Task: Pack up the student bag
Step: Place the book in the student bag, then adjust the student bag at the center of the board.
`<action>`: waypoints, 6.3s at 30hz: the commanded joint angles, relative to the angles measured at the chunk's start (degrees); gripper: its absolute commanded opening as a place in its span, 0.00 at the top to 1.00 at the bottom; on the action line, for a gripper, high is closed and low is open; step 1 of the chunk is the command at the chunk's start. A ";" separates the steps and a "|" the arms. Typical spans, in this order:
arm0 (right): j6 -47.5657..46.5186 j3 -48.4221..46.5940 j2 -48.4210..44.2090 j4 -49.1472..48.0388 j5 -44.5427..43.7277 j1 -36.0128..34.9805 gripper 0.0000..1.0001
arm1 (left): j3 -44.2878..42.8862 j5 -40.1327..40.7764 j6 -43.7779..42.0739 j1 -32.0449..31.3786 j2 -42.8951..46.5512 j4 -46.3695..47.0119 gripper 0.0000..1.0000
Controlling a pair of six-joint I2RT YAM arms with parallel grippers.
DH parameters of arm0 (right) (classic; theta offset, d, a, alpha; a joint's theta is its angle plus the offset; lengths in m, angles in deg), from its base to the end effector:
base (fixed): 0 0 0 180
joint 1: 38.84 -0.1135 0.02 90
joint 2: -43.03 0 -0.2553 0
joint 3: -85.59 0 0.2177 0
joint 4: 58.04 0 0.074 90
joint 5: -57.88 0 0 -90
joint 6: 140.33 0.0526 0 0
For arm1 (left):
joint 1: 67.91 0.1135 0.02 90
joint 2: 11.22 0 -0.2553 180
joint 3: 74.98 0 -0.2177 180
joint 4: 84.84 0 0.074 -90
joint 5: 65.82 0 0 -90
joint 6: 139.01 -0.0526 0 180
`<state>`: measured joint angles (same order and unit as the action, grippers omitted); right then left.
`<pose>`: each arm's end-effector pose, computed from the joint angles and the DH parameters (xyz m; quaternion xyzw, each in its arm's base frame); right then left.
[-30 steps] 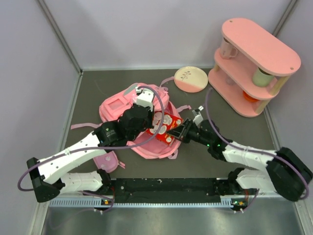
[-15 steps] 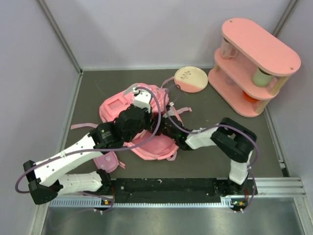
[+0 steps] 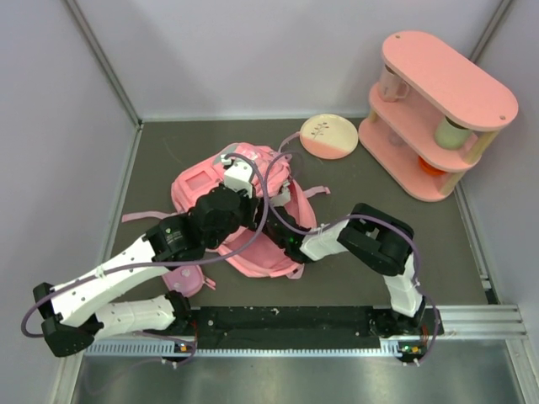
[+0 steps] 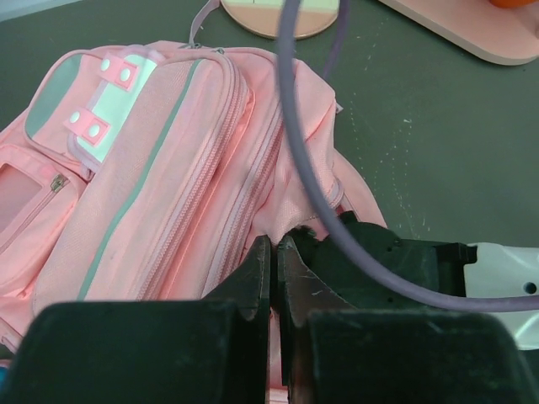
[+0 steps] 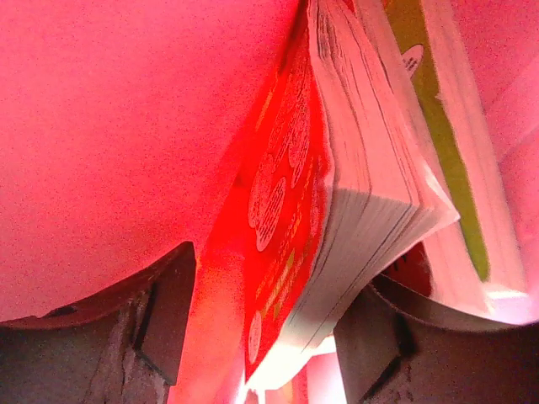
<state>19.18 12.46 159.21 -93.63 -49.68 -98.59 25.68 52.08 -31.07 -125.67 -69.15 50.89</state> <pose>0.2227 0.3503 0.1779 0.1635 0.7315 0.5399 0.3830 0.1265 -0.1545 0.3625 0.1500 0.8057 -0.1707 0.5470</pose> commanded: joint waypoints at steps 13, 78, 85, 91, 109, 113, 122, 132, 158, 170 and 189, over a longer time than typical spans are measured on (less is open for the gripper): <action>0.44 11.93 -6.84 -7.29 -2.82 -0.55 0.28 | 2.42 2.07 1.93 0.10 6.34 6.56 1.00; -4.92 8.53 -8.53 2.81 0.15 -3.01 0.66 | 6.29 -2.24 5.09 0.36 9.59 5.86 1.00; -4.39 2.99 -4.48 4.22 2.09 -3.27 0.71 | 6.03 -3.38 5.18 0.36 9.24 5.86 1.00; -7.02 6.49 -6.31 -0.17 2.62 -3.62 0.55 | 6.37 -2.77 6.06 0.36 9.06 5.42 1.00; -17.83 39.72 -54.15 9.97 0.35 -3.71 0.30 | 13.67 -9.94 7.56 0.36 11.09 8.24 0.51; -20.21 40.95 -74.22 36.65 -12.26 -3.62 0.25 | 13.15 -11.90 9.75 0.28 11.08 5.78 0.35; -18.64 43.59 -89.05 51.42 -15.76 -2.04 0.12 | 19.38 3.61 14.84 0.28 21.54 5.43 0.09; -12.56 38.84 -62.07 37.64 1.65 -1.95 0.04 | 24.56 12.88 27.85 0.80 24.71 -9.69 0.01; -8.33 36.65 -37.69 18.37 19.49 11.29 0.73 | 28.35 6.29 24.87 2.91 26.20 -4.95 0.01; -31.28 27.78 -46.40 40.68 14.47 29.76 1.00 | 29.23 7.26 25.22 3.44 27.08 -3.73 0.01; -29.53 29.69 -68.95 51.42 26.35 30.84 0.36 | 38.45 -8.12 25.75 19.60 17.86 13.24 0.02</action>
<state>-12.07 40.33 97.66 -44.02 -24.74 -63.55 62.78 49.57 -4.56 -109.25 -51.18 55.19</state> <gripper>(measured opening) 0.626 0.985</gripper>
